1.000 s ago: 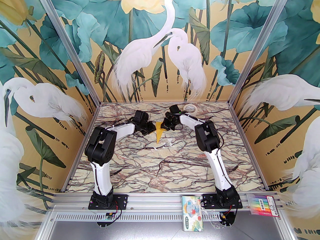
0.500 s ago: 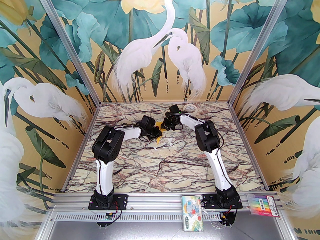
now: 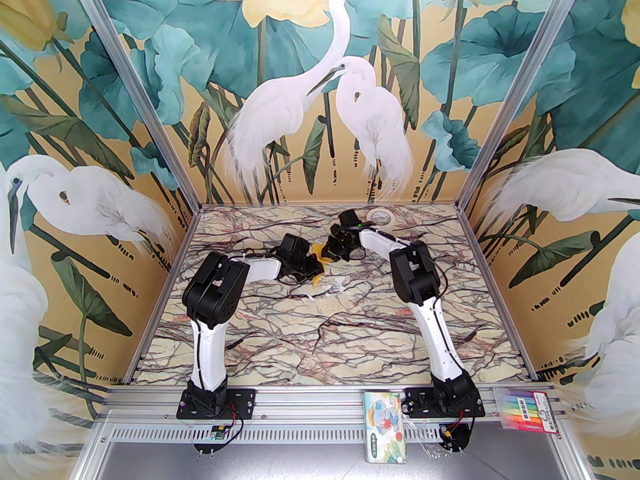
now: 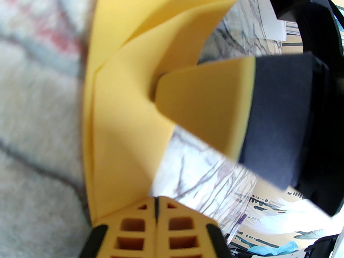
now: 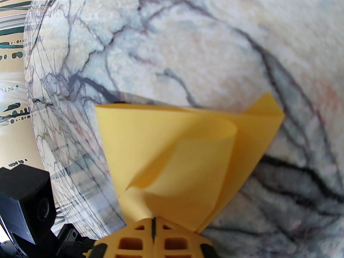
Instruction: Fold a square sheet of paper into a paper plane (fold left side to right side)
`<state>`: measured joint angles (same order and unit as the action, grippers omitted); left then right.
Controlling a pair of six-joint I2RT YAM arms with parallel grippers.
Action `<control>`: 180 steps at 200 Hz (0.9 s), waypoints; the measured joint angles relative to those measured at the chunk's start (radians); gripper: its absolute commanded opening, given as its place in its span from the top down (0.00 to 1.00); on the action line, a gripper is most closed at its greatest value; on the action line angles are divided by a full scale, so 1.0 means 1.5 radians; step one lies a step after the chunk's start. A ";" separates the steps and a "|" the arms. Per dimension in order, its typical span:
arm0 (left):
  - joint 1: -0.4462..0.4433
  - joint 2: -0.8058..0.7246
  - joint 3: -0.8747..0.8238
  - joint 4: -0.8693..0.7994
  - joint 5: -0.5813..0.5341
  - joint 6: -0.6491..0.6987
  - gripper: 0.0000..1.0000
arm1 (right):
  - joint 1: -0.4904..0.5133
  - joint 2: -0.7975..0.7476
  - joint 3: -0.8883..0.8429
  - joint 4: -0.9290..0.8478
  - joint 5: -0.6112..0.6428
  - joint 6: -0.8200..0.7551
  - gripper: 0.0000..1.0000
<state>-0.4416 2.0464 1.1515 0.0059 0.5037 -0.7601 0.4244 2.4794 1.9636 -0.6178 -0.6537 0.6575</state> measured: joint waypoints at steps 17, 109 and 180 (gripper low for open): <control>0.002 -0.015 -0.027 0.014 0.000 0.000 1.00 | 0.001 0.000 0.002 -0.008 -0.002 0.000 1.00; 0.002 -0.068 -0.099 0.019 -0.003 0.027 1.00 | 0.002 0.001 0.006 -0.025 -0.009 0.000 1.00; 0.001 -0.098 -0.133 0.007 -0.007 0.053 1.00 | 0.004 0.003 0.010 -0.039 -0.012 0.000 1.00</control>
<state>-0.4408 1.8996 0.9516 0.0158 0.4938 -0.6800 0.4305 2.4832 1.9793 -0.6758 -0.6720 0.6579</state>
